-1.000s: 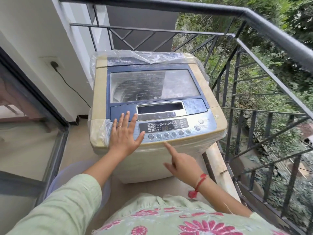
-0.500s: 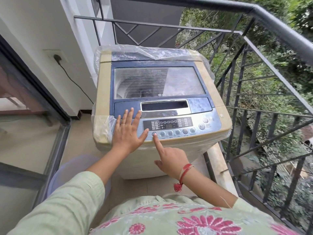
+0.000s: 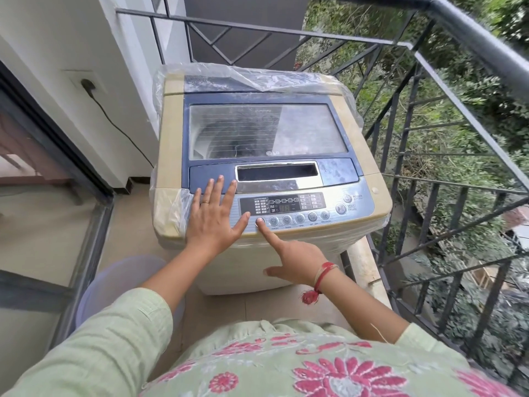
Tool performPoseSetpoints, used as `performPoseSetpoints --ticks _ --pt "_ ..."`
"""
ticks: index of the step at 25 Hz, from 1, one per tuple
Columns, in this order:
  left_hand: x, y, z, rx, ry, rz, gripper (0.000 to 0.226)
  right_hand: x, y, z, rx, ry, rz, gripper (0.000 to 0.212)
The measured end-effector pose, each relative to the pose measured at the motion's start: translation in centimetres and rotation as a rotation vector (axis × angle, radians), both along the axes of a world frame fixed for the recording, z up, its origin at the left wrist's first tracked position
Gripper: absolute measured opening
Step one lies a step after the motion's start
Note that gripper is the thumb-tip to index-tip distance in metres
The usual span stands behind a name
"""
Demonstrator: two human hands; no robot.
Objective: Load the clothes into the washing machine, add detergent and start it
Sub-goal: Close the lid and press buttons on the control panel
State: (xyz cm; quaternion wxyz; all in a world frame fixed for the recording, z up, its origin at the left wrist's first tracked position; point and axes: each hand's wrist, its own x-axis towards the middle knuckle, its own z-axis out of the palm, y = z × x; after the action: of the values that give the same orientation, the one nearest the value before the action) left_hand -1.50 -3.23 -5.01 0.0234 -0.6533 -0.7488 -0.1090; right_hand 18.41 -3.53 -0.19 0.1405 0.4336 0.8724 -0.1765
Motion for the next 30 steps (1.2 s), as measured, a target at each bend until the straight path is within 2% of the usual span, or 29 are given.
performPoseSetpoints --ticks 7,15,25,30 --pt "-0.1 0.0 0.0 -0.006 0.005 -0.004 0.078 0.4 -1.8 -0.5 0.065 0.039 -0.050 0.093" --pt "-0.1 0.0 0.0 -0.010 0.000 -0.010 0.077 4.0 -1.0 0.2 0.114 -0.031 -0.261 0.092" --pt "-0.1 0.1 0.0 0.002 -0.021 -0.012 0.077 3.5 -0.2 0.5 0.142 -0.141 -0.304 0.085" --pt "0.0 0.0 0.0 0.004 -0.020 -0.011 0.077 3.1 -0.7 -0.1 0.135 -0.148 -0.313 0.091"
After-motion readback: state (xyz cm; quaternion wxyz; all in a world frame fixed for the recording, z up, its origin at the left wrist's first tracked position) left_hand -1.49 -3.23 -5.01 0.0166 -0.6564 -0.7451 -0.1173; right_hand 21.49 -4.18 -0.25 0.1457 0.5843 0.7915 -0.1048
